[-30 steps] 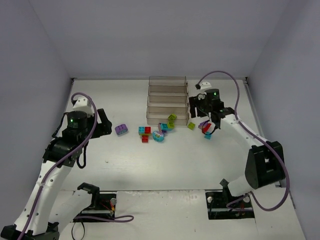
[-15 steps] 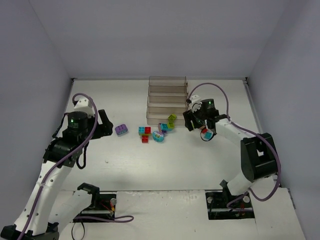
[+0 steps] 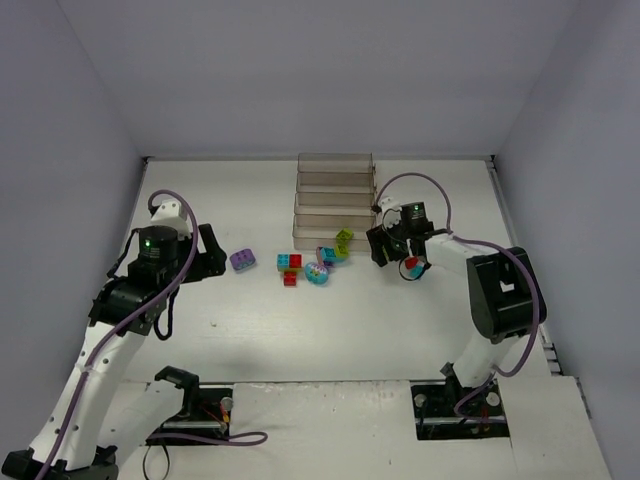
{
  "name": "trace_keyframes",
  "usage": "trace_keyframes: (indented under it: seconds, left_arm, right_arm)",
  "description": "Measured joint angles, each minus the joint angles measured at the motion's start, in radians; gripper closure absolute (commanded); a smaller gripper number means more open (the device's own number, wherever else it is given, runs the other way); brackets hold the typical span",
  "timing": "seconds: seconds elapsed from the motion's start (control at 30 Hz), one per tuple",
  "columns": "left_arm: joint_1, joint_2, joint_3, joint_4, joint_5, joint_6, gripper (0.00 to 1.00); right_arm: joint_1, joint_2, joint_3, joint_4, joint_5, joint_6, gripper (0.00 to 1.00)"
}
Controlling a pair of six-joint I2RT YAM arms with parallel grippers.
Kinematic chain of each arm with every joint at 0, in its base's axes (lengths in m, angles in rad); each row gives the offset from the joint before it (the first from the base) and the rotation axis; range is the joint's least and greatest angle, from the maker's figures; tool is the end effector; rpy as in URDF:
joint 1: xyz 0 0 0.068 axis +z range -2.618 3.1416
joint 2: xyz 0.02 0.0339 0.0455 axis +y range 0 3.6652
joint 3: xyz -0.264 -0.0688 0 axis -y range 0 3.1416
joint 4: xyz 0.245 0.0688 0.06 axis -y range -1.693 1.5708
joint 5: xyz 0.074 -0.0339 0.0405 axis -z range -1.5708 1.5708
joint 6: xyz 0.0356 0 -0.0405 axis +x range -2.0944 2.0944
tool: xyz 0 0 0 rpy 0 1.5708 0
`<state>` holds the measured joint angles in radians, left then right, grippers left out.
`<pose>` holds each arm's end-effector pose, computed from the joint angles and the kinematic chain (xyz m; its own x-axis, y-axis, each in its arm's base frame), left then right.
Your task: Sort the legos into containers by color
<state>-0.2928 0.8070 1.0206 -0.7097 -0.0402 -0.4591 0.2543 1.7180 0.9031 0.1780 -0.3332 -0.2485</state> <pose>0.1541 -0.0449 0.3626 -0.5214 -0.3053 -0.7969 0.0262 0.9276 -0.3726 0.3426 0.1011 0.1735 -0.4368 -0.3537 -0.8271 -0.6187 0.7856 -0.0092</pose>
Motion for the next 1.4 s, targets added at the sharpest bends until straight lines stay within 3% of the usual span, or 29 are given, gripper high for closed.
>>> trace_keyframes:
  seconds: [0.3,0.5,0.6,0.83,1.0,1.27,1.4]
  left_arm:
    - [0.0,0.002,0.0,0.0,0.0,0.0,0.25]
    - [0.0,0.006,-0.006,0.003,0.006,-0.002,0.25]
    - [0.0,0.017,-0.006,0.004,0.016,-0.002,0.25]
    - [0.0,0.043,-0.01,0.015,0.026,-0.002,0.25]
    - [0.0,0.055,-0.016,0.027,0.027,-0.003,0.25]
    - [0.0,0.072,-0.016,0.035,0.033,-0.006,0.25]
    - [0.0,0.072,-0.016,0.031,0.013,-0.004,0.25]
  right_arm:
    - [-0.006,0.05,0.014,0.02,0.006,-0.008,0.54]
    - [-0.006,0.052,0.014,0.028,0.014,0.006,0.93]
    - [0.003,0.025,-0.006,0.026,0.024,0.039,1.0]
    - [0.099,-0.258,-0.118,-0.03,0.126,0.157,1.0]
    - [0.17,-0.394,-0.106,-0.055,0.216,0.272,1.0]
    - [0.172,-0.229,0.145,-0.092,0.333,0.398,0.95]
    - [0.172,-0.092,0.255,-0.092,0.348,0.439,0.87]
